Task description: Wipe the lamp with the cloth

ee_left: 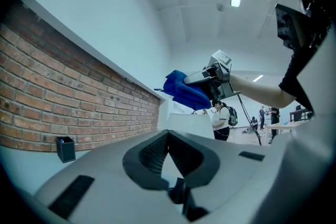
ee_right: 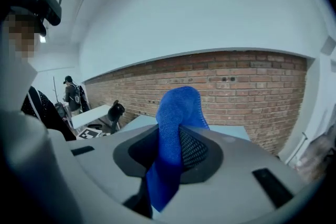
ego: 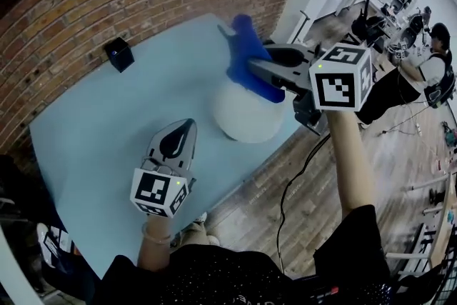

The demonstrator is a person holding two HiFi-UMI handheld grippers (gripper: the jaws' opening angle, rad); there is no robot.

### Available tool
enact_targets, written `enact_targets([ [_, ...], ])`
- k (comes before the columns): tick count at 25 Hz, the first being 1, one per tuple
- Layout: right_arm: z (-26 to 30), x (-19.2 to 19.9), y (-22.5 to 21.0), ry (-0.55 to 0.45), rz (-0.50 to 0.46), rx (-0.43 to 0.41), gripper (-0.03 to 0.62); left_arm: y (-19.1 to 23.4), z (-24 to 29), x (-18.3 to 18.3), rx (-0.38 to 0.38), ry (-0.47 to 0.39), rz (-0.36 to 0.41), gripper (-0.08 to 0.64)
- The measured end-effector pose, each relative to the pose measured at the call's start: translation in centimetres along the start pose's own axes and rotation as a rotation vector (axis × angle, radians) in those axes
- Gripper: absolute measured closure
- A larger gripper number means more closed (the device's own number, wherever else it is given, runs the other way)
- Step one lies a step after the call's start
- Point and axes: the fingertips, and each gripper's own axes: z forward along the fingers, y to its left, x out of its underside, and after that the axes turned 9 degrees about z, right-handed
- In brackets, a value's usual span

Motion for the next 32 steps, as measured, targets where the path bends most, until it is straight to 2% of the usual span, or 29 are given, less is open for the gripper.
enact_targets([
  [3,0.4,0.0,1.7,-0.059,-0.01,0.142,0.497,0.2,-0.2,-0.1,0.046,-0.014,-0.015,0.551],
  [8,2.2,1.6,1.9,-0.145,-0.09,0.463,0.497,1.3,-0.2,0.0,0.114,-0.049,-0.038,0.551],
  [12,3.8,3.8,1.0,-0.146,-0.09,0.609,0.497,2.6,-0.1,1.5,0.148,-0.041,-0.066,0.551],
  [15,5.1,5.3,0.6,-0.124,-0.079,0.661,0.497,3.8,0.1,2.4,0.161,-0.035,-0.085,0.551],
  [19,7.5,7.9,0.1,-0.106,-0.022,0.693,0.497,5.0,0.3,4.3,0.182,-0.014,-0.138,0.551],
  [22,8.9,10.4,-0.5,-0.087,0.023,0.721,0.497,5.3,0.5,5.3,0.202,0.002,-0.15,0.551],
  [32,12.9,19.9,-1.0,-0.003,0.189,0.679,0.497,4.3,1.1,8.8,0.244,0.068,-0.137,0.551],
])
